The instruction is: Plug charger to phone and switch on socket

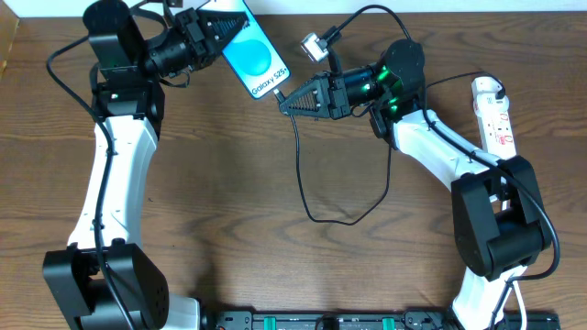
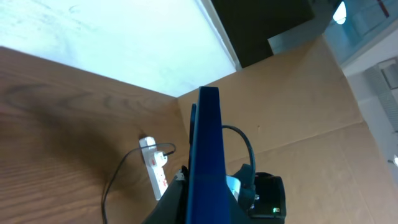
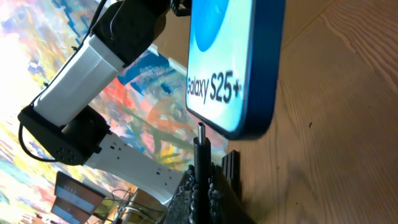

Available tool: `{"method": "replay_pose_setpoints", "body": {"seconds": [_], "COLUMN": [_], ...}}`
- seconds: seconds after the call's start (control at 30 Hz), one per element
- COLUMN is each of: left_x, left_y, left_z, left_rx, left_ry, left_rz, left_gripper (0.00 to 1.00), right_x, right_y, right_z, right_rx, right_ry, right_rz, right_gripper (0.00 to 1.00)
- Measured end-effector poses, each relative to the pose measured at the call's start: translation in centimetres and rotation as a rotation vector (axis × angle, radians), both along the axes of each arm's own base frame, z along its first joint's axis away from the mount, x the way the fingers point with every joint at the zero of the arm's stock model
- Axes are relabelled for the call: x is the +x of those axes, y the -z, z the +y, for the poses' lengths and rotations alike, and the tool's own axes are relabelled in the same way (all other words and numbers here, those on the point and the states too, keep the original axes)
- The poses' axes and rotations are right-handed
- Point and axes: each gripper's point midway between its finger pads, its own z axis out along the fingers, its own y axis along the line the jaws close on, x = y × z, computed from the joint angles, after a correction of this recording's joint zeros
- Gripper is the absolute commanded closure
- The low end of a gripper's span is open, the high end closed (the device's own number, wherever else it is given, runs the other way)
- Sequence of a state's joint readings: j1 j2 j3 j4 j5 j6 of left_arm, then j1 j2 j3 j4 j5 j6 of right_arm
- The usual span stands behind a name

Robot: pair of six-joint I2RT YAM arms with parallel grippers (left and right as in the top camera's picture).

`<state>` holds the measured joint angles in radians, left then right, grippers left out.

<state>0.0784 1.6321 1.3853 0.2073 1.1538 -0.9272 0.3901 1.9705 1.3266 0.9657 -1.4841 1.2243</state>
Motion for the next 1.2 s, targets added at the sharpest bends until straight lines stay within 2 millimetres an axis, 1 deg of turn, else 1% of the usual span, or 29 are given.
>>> {"method": "replay_pose_setpoints", "body": {"seconds": [0.13, 0.47, 0.8, 1.2], "left_x": [-0.04, -0.07, 0.73, 0.76], "left_y": [0.40, 0.42, 0.55, 0.56], "left_z": [0.00, -0.16, 0.37, 0.39], "left_rx": [0.004, 0.001, -0.004, -0.031], "left_ry": [0.000, 0.002, -0.055, -0.061], "left_rz": [0.018, 0.022, 0.044, 0.085], "left_gripper": [0.92, 0.92, 0.93, 0.92], "right_x": [0.00, 0.01, 0.12, 0.22], "right_y": [-0.01, -0.02, -0.06, -0.09], "right_z": [0.00, 0.00, 0.04, 0.07], "right_rx": [0.001, 0.001, 0.003, 0.005], "right_ry": [0.000, 0.001, 0.008, 0.014], "right_rz": [-0.001, -0.001, 0.000, 0.000], "right_gripper": [0.99, 0.99, 0.99, 0.99]}}
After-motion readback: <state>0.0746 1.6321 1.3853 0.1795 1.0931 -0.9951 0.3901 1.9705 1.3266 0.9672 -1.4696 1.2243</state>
